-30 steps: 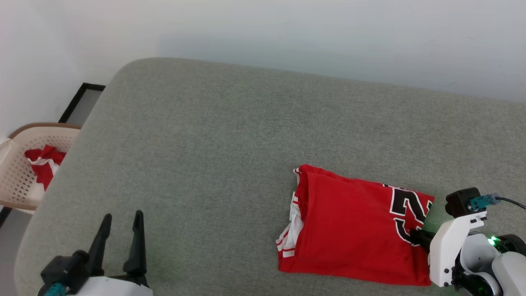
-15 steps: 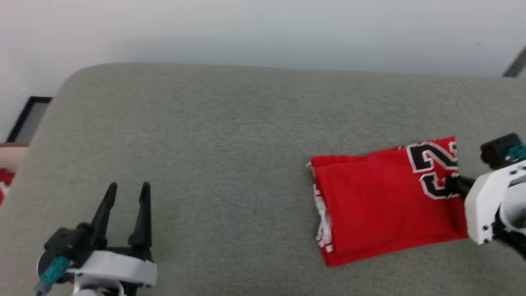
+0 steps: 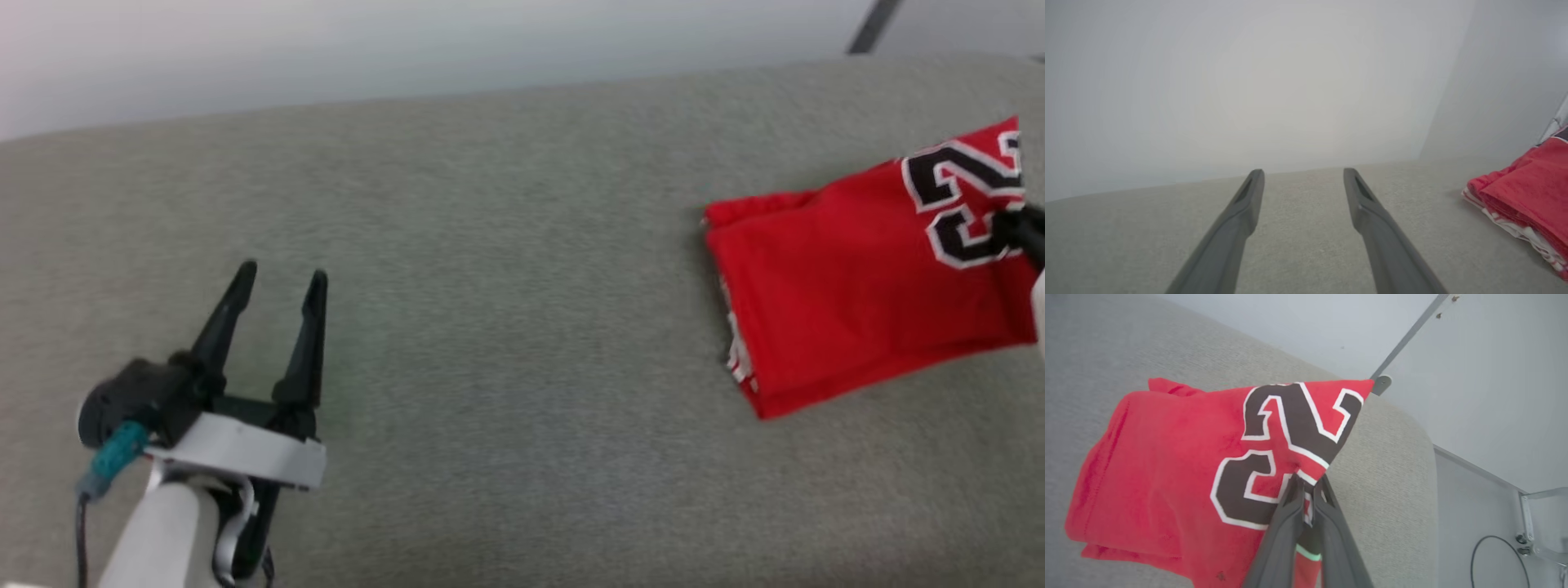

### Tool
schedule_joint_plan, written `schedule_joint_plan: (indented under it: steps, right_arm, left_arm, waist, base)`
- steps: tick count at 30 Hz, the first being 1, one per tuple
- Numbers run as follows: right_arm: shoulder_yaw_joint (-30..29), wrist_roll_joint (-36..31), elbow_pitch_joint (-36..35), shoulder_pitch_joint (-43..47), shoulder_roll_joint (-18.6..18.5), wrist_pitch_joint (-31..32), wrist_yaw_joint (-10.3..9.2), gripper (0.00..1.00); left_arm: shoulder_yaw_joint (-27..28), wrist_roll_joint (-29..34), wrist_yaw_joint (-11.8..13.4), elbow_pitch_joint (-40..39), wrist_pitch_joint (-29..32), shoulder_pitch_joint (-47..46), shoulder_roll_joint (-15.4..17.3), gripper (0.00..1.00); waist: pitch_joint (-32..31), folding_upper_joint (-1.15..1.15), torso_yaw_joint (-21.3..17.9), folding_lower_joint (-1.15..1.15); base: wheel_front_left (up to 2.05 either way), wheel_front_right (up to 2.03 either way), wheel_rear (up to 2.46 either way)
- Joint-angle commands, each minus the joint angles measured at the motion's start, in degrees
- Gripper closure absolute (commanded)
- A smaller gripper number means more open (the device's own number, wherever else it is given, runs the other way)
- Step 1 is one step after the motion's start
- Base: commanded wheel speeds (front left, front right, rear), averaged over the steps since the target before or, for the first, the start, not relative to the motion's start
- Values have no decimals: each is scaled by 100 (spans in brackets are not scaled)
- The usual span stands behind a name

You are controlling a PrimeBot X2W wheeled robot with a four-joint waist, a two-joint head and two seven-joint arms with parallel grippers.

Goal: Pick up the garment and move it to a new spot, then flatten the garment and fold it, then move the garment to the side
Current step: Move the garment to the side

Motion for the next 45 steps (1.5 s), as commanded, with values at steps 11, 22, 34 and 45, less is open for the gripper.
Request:
schedule_joint_plan:
  steps: [11,22,34,45]
  right_arm:
    - [670,-254,1080,-976,-699,-1142,-8,100]
    - [958,-933,2990,-1734,-693,-2081,-8,100]
    - [519,-1602,4714,-2164,14,-2740,-9,67]
    - [462,-1819,5181,-2315,407,-3223,-9,0]
  left_arm:
    - [-528,-93,-16,80,3,-791,332,0]
    - [-791,-212,-16,147,3,-1164,507,0]
    - [-891,-274,-16,268,2,-1305,405,0]
    - [-650,-406,-16,341,2,-884,310,0]
  waist:
    - [941,0,-789,0]
    - [1383,0,-482,0]
    - [1434,0,-110,0]
    - [716,0,-24,0]
  base:
    - [0,0,0]
    - [0,0,0]
    - [0,0,0]
    - [0,0,0]
